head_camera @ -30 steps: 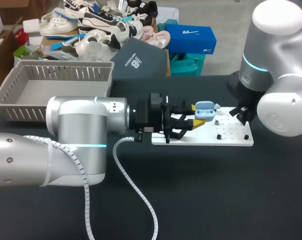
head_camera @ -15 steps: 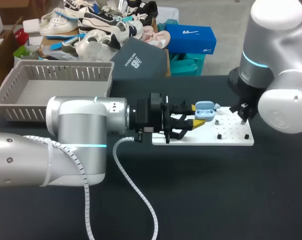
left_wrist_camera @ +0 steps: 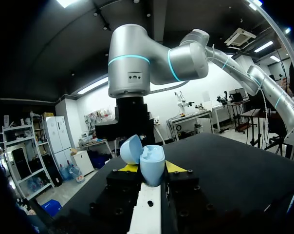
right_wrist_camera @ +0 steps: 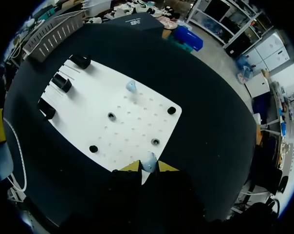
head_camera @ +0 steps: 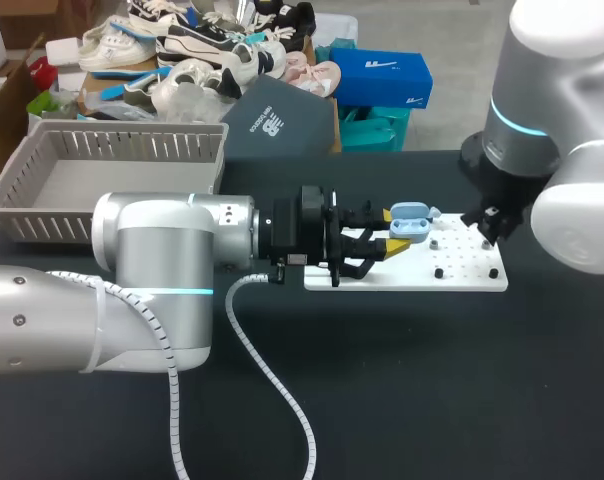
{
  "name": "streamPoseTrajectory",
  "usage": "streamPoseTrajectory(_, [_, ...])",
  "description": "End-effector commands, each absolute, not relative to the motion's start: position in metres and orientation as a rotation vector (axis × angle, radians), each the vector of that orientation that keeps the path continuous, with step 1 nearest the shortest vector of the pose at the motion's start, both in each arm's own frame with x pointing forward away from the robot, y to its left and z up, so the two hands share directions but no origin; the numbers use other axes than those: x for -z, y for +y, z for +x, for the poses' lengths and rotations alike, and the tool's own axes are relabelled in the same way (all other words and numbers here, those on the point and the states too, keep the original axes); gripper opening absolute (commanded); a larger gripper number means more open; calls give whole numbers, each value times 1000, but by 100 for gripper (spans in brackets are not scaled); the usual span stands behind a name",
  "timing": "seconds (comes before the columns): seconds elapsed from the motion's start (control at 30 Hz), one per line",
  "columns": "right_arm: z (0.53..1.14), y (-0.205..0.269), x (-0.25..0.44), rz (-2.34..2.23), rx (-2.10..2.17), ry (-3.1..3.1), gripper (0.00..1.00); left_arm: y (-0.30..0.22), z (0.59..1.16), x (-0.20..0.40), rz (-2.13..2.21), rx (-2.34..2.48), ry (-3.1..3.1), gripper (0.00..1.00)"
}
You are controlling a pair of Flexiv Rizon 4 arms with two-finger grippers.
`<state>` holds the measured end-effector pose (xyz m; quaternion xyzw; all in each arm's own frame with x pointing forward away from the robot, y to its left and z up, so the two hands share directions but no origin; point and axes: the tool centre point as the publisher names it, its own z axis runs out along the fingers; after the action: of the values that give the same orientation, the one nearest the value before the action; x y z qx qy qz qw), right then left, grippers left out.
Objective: Pick up each earbud case from the left stands, insert the matching earbuds, close the lid, and place the case in the box.
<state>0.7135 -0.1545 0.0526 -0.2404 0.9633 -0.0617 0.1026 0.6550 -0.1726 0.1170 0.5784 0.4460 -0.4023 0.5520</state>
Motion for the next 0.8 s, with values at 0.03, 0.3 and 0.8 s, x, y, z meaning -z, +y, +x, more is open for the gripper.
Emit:
streamPoseTrajectory(0.03, [711, -155, -52, -703, 188, 2836, 0, -173, 655, -116, 1364, 950, 1053, 0])
streamPoseTrajectory(0.3, [703, -159, -54, -466, 141, 2889, 0, -173, 655, -116, 1364, 950, 1053, 0])
streamPoseTrajectory(0.8, [601, -176, -103, 719, 87, 2848, 0, -173, 655, -116, 1364, 950, 1053, 0])
